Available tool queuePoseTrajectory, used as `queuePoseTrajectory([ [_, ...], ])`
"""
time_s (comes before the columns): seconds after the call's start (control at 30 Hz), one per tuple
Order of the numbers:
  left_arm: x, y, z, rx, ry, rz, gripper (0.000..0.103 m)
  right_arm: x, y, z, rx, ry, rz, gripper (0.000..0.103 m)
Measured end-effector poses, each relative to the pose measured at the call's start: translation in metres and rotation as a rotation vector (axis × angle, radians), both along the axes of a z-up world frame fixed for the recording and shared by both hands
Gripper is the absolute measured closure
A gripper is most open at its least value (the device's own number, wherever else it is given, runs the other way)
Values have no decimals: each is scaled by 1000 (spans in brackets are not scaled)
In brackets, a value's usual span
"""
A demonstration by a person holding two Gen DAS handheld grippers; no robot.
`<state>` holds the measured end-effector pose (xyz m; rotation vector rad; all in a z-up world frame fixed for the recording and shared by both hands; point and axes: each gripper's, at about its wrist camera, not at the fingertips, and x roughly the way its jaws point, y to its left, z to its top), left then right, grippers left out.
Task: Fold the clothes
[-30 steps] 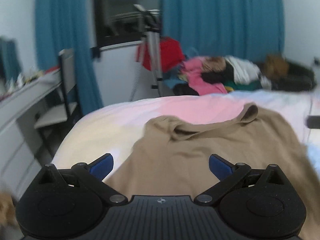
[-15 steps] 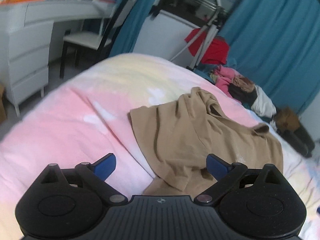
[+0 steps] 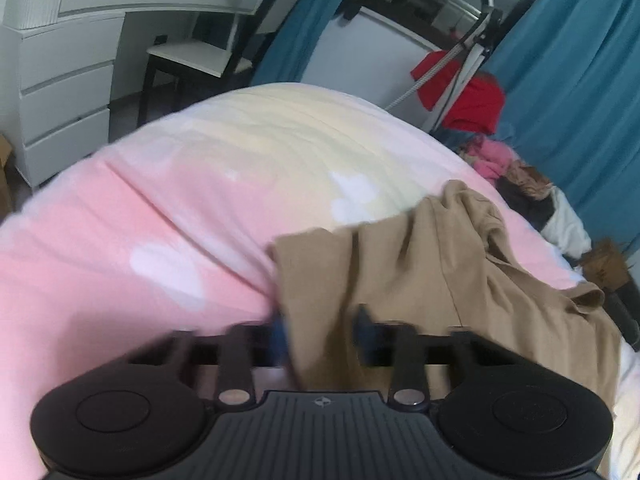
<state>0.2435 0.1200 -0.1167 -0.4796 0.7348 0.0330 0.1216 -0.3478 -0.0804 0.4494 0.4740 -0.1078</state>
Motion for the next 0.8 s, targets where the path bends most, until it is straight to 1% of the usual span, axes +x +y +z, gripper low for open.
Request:
queuePoseTrajectory([
  [0.03, 2, 7, 1, -21, -1, 5, 92, 2, -2, -1, 4, 1, -6, 19],
  [0.07, 4, 16, 4, -60, -10, 8, 95, 4, -3, -1, 8, 3, -13, 19],
  [0.1, 5, 21, 9, -65, -18, -1, 99, 6, -4, -2, 12, 5, -19, 19],
  [0.17, 10, 29, 19, -62, -19, -28, 99, 7, -6, -1, 15, 9, -31, 19],
  [0.27, 15, 38, 47, -83, -65, -94, 102, 7, -9, 0, 7, 10, -46, 19],
  [0.3, 16, 40, 60, -71, -96, -122, 102, 8, -10, 0, 3, 12, -50, 19],
  [0.33, 18, 42, 72, -38, -123, -132, 102, 9, -10, -1, 2, 16, -54, 19],
  [0.47, 34, 47, 96, 77, -137, -120, 102, 17, -11, -5, 25, 39, -59, 19],
  [0.53, 48, 46, 103, 195, -141, -75, 102, 20, -10, -7, 25, 43, -55, 19],
  [0.6, 65, 44, 101, 352, -135, 0, 102, 22, -8, -7, 6, 46, -53, 19],
  [0.67, 85, 42, 88, 456, -96, 73, 102, 23, -6, -8, -12, 49, -57, 19],
  [0.73, 103, 37, 67, 548, -54, 105, 102, 24, -5, -8, -32, 42, -60, 19],
  [0.77, 107, 34, 55, 577, -38, 110, 101, 24, -5, -8, -42, 38, -61, 19],
  [0.8, 107, 32, 46, 567, -36, 112, 99, 24, -4, -8, -53, 35, -63, 19],
])
